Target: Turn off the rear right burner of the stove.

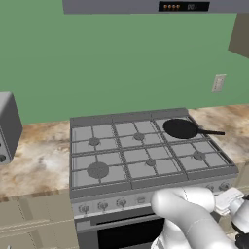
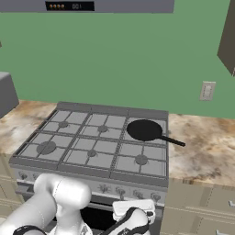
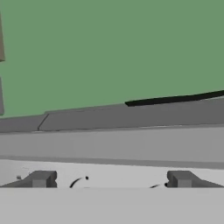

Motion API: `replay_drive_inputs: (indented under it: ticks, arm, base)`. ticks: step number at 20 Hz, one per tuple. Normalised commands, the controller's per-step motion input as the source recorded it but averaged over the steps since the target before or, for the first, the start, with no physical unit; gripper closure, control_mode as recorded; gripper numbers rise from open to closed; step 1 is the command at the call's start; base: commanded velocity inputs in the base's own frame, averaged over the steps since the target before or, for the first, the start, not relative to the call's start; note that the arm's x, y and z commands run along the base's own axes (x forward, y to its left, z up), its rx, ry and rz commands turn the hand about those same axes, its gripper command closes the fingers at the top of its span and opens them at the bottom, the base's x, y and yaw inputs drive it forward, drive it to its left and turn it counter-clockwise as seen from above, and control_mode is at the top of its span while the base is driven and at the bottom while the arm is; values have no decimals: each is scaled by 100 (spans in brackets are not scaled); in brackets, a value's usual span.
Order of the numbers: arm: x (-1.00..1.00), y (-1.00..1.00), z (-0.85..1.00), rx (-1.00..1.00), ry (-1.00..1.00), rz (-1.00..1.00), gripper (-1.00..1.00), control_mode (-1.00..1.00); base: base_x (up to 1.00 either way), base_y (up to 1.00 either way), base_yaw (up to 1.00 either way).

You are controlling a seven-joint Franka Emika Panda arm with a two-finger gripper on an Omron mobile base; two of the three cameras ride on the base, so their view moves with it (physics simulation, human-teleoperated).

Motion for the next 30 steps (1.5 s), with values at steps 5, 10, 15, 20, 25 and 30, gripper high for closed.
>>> replay_drive_inputs:
  ticks: [5, 10, 15, 20, 25, 30]
  arm:
    - [14, -12, -14, -2, 0, 0, -100, -100]
    - [8, -20, -21, -1, 0, 0, -100, -100]
    - [2, -17, -30, 0, 0, 0, -100, -100]
    - [26, -6, -28, 0, 0, 0, -100, -100]
    - [25, 0, -22, 0, 0, 0, -100, -100]
    - [21, -3, -14, 0, 0, 0, -100, -100]
  base:
    - [0, 0, 0]
    - [0, 0, 0]
    - [0, 0, 0]
    - [0, 0, 0]
    - [0, 0, 0]
    - [0, 0, 0]
